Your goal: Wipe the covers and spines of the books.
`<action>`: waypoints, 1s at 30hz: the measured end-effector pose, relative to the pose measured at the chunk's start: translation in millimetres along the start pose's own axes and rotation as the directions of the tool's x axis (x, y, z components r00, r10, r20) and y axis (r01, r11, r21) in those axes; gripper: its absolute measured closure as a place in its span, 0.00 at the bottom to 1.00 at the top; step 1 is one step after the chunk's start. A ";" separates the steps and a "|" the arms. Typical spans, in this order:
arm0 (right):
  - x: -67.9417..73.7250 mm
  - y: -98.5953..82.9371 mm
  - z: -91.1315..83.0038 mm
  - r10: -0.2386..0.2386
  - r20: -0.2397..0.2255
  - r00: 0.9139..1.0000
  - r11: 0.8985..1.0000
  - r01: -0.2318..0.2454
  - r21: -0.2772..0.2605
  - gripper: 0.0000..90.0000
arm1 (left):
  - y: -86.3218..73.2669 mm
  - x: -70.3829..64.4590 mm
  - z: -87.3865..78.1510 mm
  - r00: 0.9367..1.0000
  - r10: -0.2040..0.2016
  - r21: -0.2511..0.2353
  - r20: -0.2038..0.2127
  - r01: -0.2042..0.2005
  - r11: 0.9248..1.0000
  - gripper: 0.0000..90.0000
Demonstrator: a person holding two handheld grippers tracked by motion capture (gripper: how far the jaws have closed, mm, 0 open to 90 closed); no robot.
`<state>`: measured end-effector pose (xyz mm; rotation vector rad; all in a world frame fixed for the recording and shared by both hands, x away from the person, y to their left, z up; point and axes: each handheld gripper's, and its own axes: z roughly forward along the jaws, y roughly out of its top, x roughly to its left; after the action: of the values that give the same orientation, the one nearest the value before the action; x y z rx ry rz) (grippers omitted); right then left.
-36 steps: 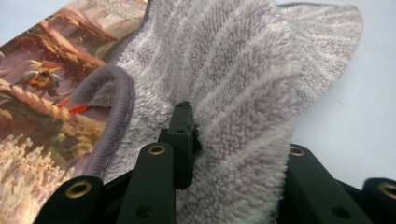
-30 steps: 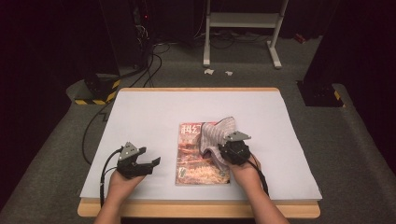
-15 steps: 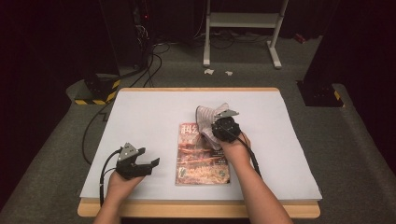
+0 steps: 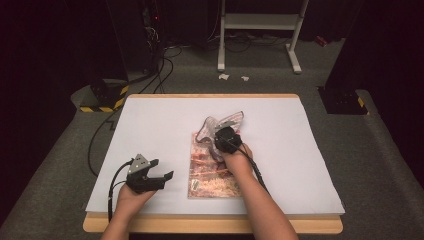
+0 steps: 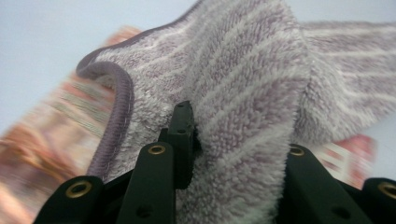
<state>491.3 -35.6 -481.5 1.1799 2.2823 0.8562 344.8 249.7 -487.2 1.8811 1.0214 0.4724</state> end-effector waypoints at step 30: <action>-11.2 -10.6 -4.8 0.035 0.004 0.999 0.999 -0.035 -0.014 0.76 | 0.5 0.6 -7.1 1.000 0.000 -0.021 0.000 0.000 1.000 0.24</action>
<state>488.4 -51.3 -484.4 1.2182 2.2546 0.8803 340.5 254.0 -483.2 1.8629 1.0130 0.4812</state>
